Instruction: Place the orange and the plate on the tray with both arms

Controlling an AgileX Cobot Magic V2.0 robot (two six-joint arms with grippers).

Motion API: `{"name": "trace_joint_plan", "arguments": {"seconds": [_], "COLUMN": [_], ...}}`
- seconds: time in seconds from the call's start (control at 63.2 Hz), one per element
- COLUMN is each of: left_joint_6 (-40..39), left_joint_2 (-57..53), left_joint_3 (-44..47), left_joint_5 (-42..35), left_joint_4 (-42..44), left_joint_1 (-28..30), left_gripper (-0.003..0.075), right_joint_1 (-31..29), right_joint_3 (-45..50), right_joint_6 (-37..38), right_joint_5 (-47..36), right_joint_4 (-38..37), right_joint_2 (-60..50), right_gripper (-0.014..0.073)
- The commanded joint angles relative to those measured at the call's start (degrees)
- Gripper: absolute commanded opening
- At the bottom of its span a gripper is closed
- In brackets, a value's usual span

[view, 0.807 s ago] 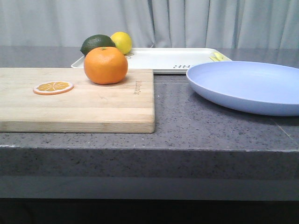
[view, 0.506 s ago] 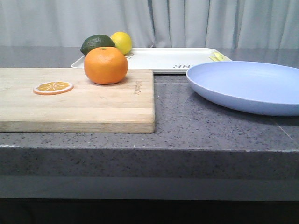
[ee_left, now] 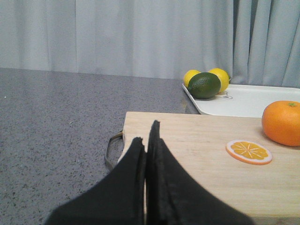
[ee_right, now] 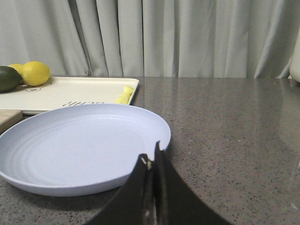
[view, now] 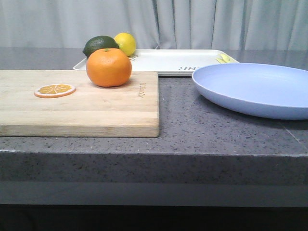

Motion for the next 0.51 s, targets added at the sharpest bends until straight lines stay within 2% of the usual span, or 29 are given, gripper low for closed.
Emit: {"name": "trace_joint_plan", "arguments": {"seconds": [0.0,0.127,0.222,0.491], "left_joint_6": [-0.54,-0.54,-0.54,-0.54], "left_joint_2": [-1.13,-1.13,-0.89,1.76], "left_joint_3": [1.50,-0.79,-4.89,-24.06], "left_joint_5": [-7.13,-9.55,-8.66,9.55], "left_joint_4": [-0.26,-2.09,-4.55,-4.07], "left_joint_1": [-0.48,-0.48,-0.48,-0.48], "left_gripper": [-0.0020,-0.0020,-0.0020,-0.0020], "right_joint_1": [-0.39,-0.39,-0.39,-0.39], "right_joint_3": [-1.36,-3.14,-6.67,-21.40], "right_joint_6": [-0.25,-0.25,-0.25,-0.25], "right_joint_5": [-5.91,-4.57,0.09,12.39], "right_joint_4": [-0.76,-0.76,-0.76,-0.76], "right_joint_2": [-1.04,-0.99,-0.99,4.91], "right_gripper": [-0.0117,-0.0117,-0.0117,-0.0117]}}
